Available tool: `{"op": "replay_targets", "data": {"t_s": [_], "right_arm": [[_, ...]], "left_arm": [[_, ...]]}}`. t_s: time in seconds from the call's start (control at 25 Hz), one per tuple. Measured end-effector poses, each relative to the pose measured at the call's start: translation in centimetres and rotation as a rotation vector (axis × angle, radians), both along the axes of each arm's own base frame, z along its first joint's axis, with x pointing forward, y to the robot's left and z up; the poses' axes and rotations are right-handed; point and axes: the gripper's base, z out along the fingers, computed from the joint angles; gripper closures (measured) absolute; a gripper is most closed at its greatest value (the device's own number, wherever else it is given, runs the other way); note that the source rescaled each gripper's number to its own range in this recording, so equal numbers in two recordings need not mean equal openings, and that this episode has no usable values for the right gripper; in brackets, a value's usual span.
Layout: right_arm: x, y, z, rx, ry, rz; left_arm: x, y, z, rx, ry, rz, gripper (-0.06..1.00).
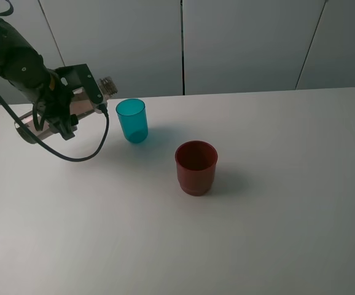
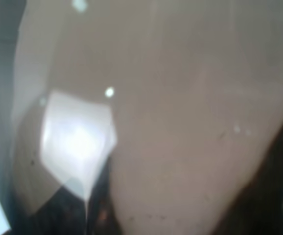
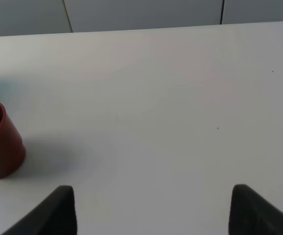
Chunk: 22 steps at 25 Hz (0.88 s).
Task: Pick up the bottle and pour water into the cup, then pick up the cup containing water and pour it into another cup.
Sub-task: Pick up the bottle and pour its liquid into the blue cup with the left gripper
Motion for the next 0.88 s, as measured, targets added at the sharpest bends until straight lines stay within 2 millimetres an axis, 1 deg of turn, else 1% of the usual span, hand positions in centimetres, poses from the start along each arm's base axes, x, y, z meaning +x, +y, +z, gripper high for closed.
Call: {"op": "replay_targets", "data": {"t_s": [0.12,0.32,0.52,0.88], "right_arm": [[0.0,0.0,0.0,0.006,0.0,-0.003],[0.0,0.0,0.0,0.0,0.0,0.0],[0.0,0.0,0.0,0.0,0.0,0.0],[0.0,0.0,0.0,0.0,0.0,0.0]], "left_arm": [[0.6,-0.4,-0.5,0.03,0.03,0.009,0.94],[1.4,-1.7,-1.0,0.08,0.069,0.003,0.94],[1.8,-2.3,-0.7,0.116,0.086,-0.003,0.94],[1.7,-2.8,0.0,0.175,0.115,-0.008,0.94]]}}
